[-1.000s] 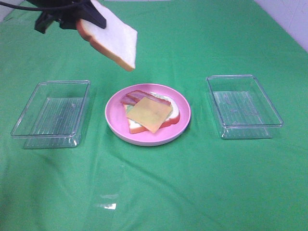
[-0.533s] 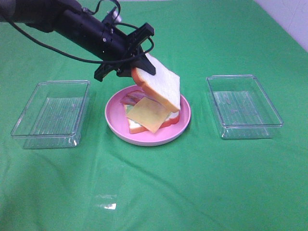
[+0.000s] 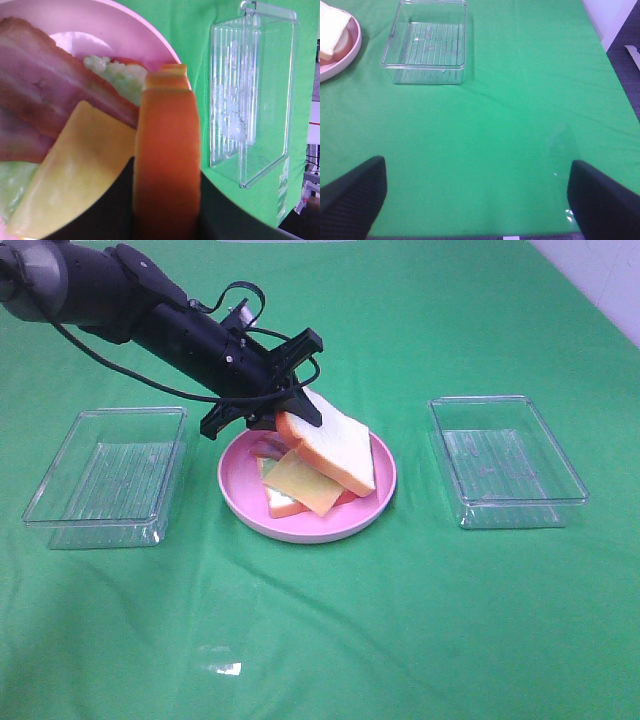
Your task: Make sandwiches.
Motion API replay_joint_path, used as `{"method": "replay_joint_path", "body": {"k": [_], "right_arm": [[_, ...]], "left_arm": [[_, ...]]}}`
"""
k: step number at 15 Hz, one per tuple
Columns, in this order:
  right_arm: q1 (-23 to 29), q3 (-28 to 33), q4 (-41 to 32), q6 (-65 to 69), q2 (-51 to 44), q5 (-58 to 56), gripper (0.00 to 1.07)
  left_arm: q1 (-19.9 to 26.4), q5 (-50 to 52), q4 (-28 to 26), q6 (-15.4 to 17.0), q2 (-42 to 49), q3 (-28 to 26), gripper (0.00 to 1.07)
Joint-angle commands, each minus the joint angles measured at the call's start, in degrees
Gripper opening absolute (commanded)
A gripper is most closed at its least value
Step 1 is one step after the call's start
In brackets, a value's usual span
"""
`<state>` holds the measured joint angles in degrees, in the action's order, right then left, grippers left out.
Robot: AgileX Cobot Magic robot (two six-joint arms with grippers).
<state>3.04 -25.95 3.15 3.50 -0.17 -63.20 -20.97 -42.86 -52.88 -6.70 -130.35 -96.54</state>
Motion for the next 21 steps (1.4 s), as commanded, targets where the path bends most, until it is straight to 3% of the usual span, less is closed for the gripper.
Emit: {"method": "replay_joint_path", "body": {"k": [1,2,4,5,7,8,9,11,13,17,21], "right_arm": [[-0.3,0.1,-0.1,-0.6,-1.5,0.1,0.95],[-0.3,0.1,-0.1,-0.6,-1.5,0.1,0.95],[-0.3,0.1,-0.1,-0.6,-1.5,0.1,0.95],[-0.3,0.1,-0.1,-0.6,-1.5,0.1,0.95],[-0.3,0.1,-0.1,-0.6,-1.5,0.1,0.95],[-0.3,0.1,-0.1,-0.6,-1.5,0.1,0.95],[-0.3,0.1,-0.1,-0.6,-1.5,0.1,0.95],[-0.3,0.1,-0.1,-0.6,-1.5,0.1,0.95],[-0.3,0.1,-0.1,-0.6,-1.5,0.1,0.95],[-0.3,0.1,-0.1,-0.6,-1.5,0.1,0.95],[-0.3,0.1,-0.1,-0.6,-1.5,0.1,0.95]], "left_arm": [[-0.2,-0.9,3.1,3.0,0.3,-0.1,0.41],[-0.2,-1.4,3.8,3.8,0.3,-0.2,0.51],[-0.1,-4.9,7.7,5.8,0.4,-2.3,0.85],[-0.1,-5.8,9.1,5.8,0.4,-3.6,0.88],[-0.1,-11.7,15.8,9.2,0.4,-9.3,0.92],[-0.1,-18.9,25.4,14.3,0.4,-16.0,0.92],[-0.1,-22.5,30.7,16.3,0.4,-19.4,0.92],[-0.1,-31.2,38.4,17.1,0.4,-26.1,0.92],[-0.1,-32.7,43.2,17.1,1.4,-27.3,0.92],[0.6,-32.7,52.3,17.1,10.5,-21.6,0.92],[8.8,-32.7,55.9,16.6,27.1,-3.0,0.92]]}}
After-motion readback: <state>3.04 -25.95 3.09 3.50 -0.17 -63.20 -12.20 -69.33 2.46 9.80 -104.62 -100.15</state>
